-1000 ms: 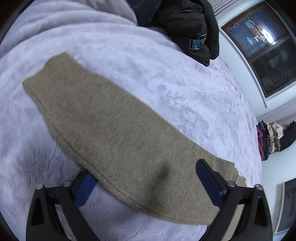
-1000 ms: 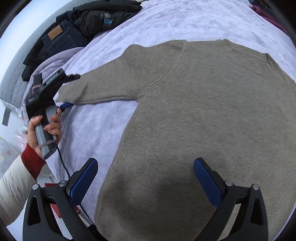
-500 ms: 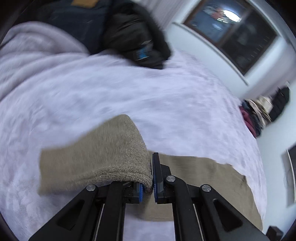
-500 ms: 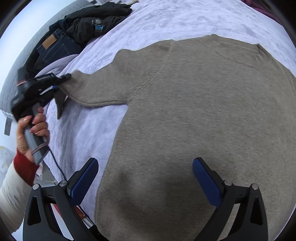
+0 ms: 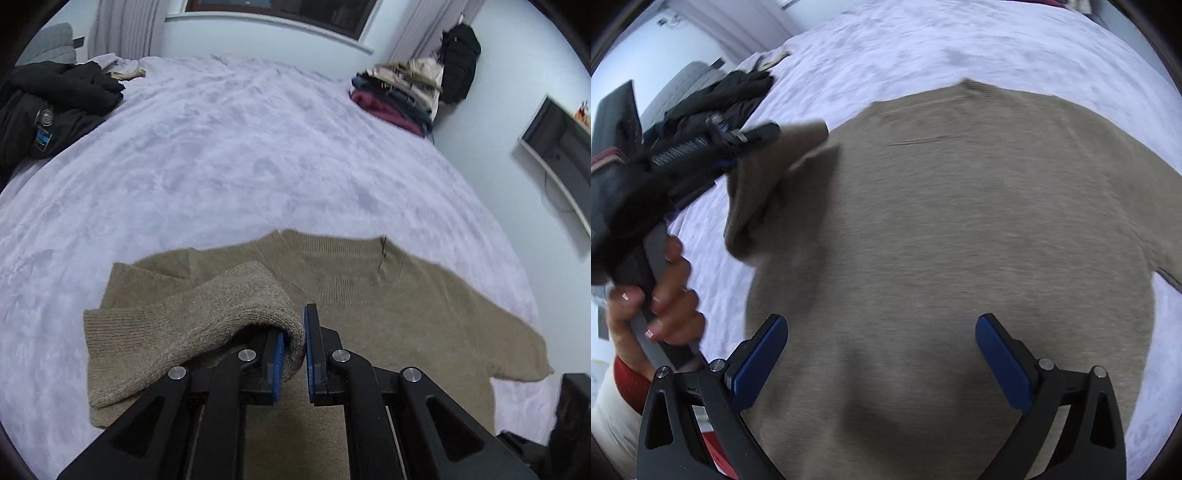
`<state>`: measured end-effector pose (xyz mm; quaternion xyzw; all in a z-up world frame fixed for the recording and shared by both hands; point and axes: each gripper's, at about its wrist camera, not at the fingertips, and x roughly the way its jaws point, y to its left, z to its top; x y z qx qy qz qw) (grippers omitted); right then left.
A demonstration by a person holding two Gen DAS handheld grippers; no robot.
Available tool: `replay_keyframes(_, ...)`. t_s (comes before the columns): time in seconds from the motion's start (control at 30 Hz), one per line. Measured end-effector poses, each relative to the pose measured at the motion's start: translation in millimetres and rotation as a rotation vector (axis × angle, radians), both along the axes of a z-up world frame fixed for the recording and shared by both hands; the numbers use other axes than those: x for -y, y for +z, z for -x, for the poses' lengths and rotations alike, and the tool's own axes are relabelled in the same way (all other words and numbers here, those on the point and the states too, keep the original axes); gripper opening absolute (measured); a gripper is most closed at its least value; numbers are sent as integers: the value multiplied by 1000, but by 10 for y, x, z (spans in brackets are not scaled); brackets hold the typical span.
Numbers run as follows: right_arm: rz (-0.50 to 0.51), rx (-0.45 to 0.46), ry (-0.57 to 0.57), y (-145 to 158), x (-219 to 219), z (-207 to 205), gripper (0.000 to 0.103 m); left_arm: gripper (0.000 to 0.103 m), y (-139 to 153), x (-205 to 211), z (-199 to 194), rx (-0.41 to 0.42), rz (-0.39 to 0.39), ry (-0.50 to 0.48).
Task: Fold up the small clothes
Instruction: 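Fold the held sleeve across the sweater body with the left tool, release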
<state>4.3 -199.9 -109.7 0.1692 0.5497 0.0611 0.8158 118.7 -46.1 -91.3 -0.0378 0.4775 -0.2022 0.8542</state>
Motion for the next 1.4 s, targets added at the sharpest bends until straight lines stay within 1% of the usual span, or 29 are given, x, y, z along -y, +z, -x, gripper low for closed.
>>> replay_keyframes(0.07, -7, -14, -43, -52, 214, 27, 102, 23, -258, 227, 10, -46, -80, -18)
replay_keyframes(0.13, -13, -25, -77, -109, 403, 47, 102, 64, -451, 345, 25, -75, -147, -23)
replay_keyframes(0.17, -15, -31, -89, -144, 476, 62, 102, 70, -528, 407, 53, -78, -175, -29)
replay_keyframes(0.23, -15, -41, -104, -189, 589, 65, 102, 71, -552, 476, 109, -50, -225, -38)
replay_keyframes(0.27, -12, -43, -107, -197, 624, 67, 102, 71, -519, 481, 155, -40, -236, -46)
replay_keyframes(0.33, -4, -36, -107, -198, 698, 41, 102, 71, -445, 434, 182, -44, -224, -42)
replay_keyframes(0.37, 3, -31, -106, -184, 727, 19, 102, 71, -358, 384, 199, -39, -203, -33)
replay_keyframes(0.43, 15, -13, -103, -134, 770, -53, 102, 71, -238, 239, 277, -25, -168, -12)
replay_keyframes(0.5, 31, 13, -89, -71, 783, -150, 102, 71, -102, 24, 343, -10, -152, 22)
replay_keyframes(0.53, 41, 28, -74, -30, 771, -179, 102, 71, -32, -123, 394, 4, -162, 56)
replay_keyframes(0.6, 69, 68, -21, 81, 678, -275, 102, 71, 6, -392, 470, 19, -200, 128)
replay_keyframes(0.7, 129, 144, 134, 238, 333, -509, 102, 71, -102, -862, 504, -7, -278, 247)
replay_keyframes(0.77, 178, 197, 280, 306, -35, -667, 102, 71, -308, -1141, 475, -71, -324, 309)
replay_keyframes(0.8, 203, 217, 353, 315, -231, -731, 102, 71, -390, -1239, 469, -95, -334, 333)
replay_keyframes(0.83, 240, 234, 441, 301, -472, -809, 102, 71, -471, -1314, 457, -113, -340, 351)
replay_keyframes(0.87, 279, 250, 503, 278, -659, -830, 102, 71, -570, -1381, 450, -131, -353, 363)
replay_keyframes(0.93, 401, 289, 637, 171, -1054, -891, 102, 71, -679, -1441, 414, -150, -353, 372)
replay_keyframes(0.97, 455, 292, 688, 93, -1203, -913, 102, 71, -735, -1459, 397, -157, -335, 370)
replay_keyframes(1.03, 525, 281, 765, -95, -1437, -985, 101, 71, -781, -1456, 363, -156, -328, 373)
replay_keyframes(1.07, 557, 269, 782, -180, -1508, -1021, 96, 71, -800, -1461, 347, -155, -324, 375)
replay_keyframes(1.1, 592, 257, 787, -272, -1551, -1060, 88, 71, -804, -1468, 341, -155, -318, 380)
replay_keyframes(1.13, 612, 244, 780, -329, -1566, -1108, 83, 71, -806, -1478, 332, -156, -309, 388)
replay_keyframes(1.17, 615, 223, 764, -375, -1555, -1171, 65, 71, -808, -1483, 321, -162, -301, 396)
replay_keyframes(1.2, 580, 195, 741, -392, -1511, -1251, 35, 71, -802, -1497, 318, -165, -296, 403)
replay_keyframes(1.23, 536, 184, 694, -362, -1436, -1298, 22, 71, -801, -1496, 310, -167, -294, 410)
replay_keyframes(1.27, 492, 189, 632, -301, -1367, -1358, 16, 71, -797, -1479, 307, -167, -295, 413)
replay_keyframes(1.3, 430, 203, 563, -222, -1265, -1386, 13, 71, -785, -1467, 306, -165, -299, 416)
replay_keyframes(1.33, 360, 222, 479, -109, -1105, -1414, 12, 71, -781, -1460, 301, -163, -304, 417)
replay_keyframes(1.4, 256, 257, 317, 88, -738, -1408, 11, 71, -771, -1451, 286, -156, -321, 413)
